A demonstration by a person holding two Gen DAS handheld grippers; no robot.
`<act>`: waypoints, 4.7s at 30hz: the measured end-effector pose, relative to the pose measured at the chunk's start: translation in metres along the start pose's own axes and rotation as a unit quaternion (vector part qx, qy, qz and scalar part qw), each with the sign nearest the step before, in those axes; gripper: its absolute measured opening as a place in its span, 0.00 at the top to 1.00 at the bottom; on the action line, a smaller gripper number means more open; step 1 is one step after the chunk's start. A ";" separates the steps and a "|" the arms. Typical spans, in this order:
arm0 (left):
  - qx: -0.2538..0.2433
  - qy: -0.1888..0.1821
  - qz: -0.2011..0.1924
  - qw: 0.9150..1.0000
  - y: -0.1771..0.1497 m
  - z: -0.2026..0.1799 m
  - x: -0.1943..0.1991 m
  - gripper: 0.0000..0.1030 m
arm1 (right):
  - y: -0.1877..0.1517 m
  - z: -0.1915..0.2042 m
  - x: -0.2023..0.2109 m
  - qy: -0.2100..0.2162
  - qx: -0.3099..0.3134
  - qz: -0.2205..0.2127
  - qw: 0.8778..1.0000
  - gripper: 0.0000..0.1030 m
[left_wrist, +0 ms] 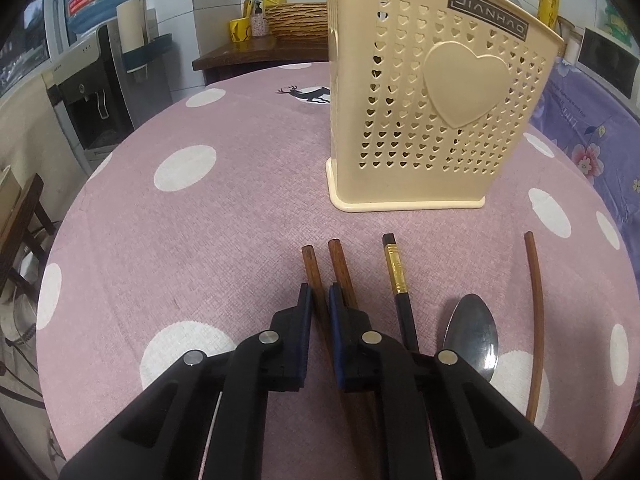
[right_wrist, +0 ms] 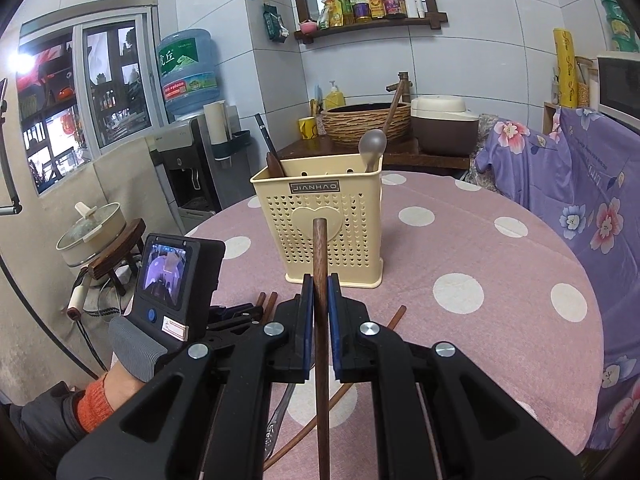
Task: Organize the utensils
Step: 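Grasp another brown chopstick with the left tool while the right tool holds its chopstick, then carry both brown chopsticks to the cream holder and lower them in, then open both tools to release the chopsticks into the holder, then grasp the metal spoon by its bowl with the right tool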
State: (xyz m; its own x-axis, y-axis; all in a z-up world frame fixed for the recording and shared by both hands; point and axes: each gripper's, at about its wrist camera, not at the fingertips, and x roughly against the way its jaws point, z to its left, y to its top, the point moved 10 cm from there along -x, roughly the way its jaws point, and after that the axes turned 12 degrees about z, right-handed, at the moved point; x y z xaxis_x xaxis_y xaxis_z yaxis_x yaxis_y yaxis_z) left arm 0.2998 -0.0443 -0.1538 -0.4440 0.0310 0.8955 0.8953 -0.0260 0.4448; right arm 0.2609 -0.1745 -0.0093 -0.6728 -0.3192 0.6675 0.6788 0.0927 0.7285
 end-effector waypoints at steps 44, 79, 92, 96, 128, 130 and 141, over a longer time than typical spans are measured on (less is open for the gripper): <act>0.049 -0.155 -0.229 0.960 0.027 0.061 0.202 0.93 | 0.036 -0.023 0.052 0.027 -0.040 -0.071 0.996 0.92; 0.056 -0.137 -0.334 0.931 0.187 0.009 0.206 0.93 | 0.218 -0.032 -0.016 -0.070 -0.036 -0.191 0.978 0.92; 0.061 -0.139 -0.285 0.947 0.157 0.007 0.151 0.93 | 0.165 -0.051 -0.053 -0.065 -0.064 -0.145 0.985 0.92; 0.054 -0.140 -0.279 0.948 0.154 0.006 0.149 0.93 | 0.160 -0.056 -0.055 -0.070 -0.070 -0.144 0.985 0.92; 0.055 -0.069 -0.083 0.993 -0.032 0.073 0.074 0.31 | -0.054 0.003 -0.074 -0.051 -0.005 0.087 0.995 0.41; 0.055 -0.072 -0.083 0.992 -0.033 0.072 0.074 0.34 | -0.059 0.012 -0.083 -0.044 0.005 0.104 0.994 0.41; 0.067 -0.081 -0.082 0.991 -0.035 0.077 0.074 0.35 | -0.070 0.024 -0.132 -0.101 0.029 0.188 0.977 0.44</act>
State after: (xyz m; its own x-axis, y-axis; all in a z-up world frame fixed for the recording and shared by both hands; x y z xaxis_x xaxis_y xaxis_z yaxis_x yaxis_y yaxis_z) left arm 0.2380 0.0354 -0.1043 -0.5826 0.1837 0.7917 0.8127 0.1258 0.5689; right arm 0.2950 -0.1158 -0.1450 -0.4283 -0.0600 0.9016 0.8750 0.2215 0.4304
